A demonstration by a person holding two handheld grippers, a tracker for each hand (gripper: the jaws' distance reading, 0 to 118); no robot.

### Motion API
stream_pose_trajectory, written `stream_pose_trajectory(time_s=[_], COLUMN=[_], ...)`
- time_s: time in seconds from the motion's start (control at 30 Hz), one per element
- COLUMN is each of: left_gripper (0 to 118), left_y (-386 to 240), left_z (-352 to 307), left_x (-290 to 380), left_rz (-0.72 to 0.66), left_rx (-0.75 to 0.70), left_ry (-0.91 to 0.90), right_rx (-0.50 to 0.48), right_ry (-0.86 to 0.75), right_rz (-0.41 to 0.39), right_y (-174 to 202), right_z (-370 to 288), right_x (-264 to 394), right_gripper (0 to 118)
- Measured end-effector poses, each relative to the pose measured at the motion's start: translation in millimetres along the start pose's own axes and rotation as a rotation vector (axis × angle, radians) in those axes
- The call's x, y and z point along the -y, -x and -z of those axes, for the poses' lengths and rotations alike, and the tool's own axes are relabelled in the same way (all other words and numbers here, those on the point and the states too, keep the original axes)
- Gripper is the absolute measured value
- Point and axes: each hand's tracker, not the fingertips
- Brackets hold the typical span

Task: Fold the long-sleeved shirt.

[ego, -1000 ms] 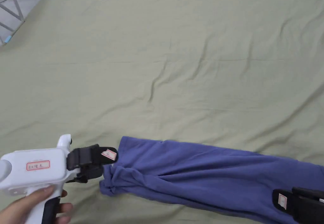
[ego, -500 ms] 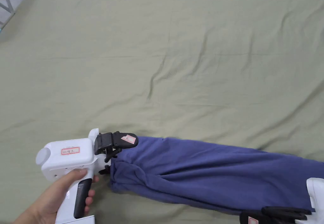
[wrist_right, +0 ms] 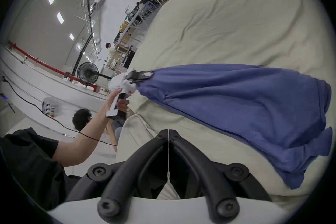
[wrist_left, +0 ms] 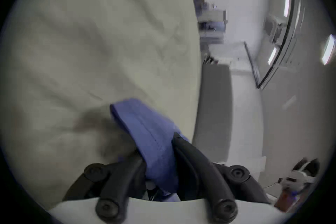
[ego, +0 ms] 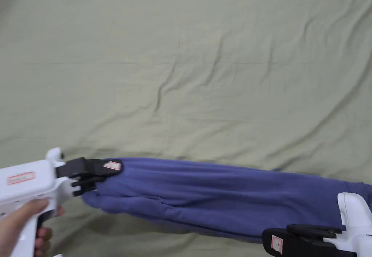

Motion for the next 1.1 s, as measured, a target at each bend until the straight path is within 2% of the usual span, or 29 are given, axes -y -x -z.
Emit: stream_pose_trajectory(time_s=[0.1,0.3,0.47,0.57,0.63,0.77,0.87,0.97,1.1], left_gripper=[1,1,1,1,1,1,1,1,1], left_y=[-13.6,-16.8,-11.6,-49.7,-78.4,-137.0,-165.9,-169.6,-150.2], left_z=[-37.1,-98.4,-148.3,-119.5,-100.6,-16.0,53.4,114.5,196.9], left_x=[-8.3,-29.3,-49.9,-11.7,5.0,65.1,107.6,134.5,176.8], left_rz=[0.045,0.062,0.057,0.079,0.17,0.331,0.439,0.487,0.471], left_rx=[0.017,-0.042,-0.168,-0.204,-0.204,-0.208,-0.234,-0.285,-0.39], left_ry=[-0.03,-0.137,-0.259,-0.303,-0.28,-0.165,-0.076,-0.01,0.154], right_rx=[0.0,-0.008,0.005,0.041,0.113,0.181,0.261,0.336,0.443], right_ry=[-0.008,-0.023,-0.029,-0.042,-0.065,-0.121,-0.158,-0.187,-0.179], right_rz=[0.014,0.041,0.025,0.018,0.014,0.09,0.083,0.045,0.049], right_y=[-3.1,-2.4,3.7,5.4,5.8,0.9,5.6,12.8,15.0], right_z=[0.7,4.8,5.9,3.7,-1.0,-21.0,-42.9,-63.4,-78.0], right_x=[-1.0,-8.7,-14.7,-16.4,-16.5,-17.4,-18.5,-17.7,-13.1], right_gripper=[3,3,3,3,3,3,3,3,3])
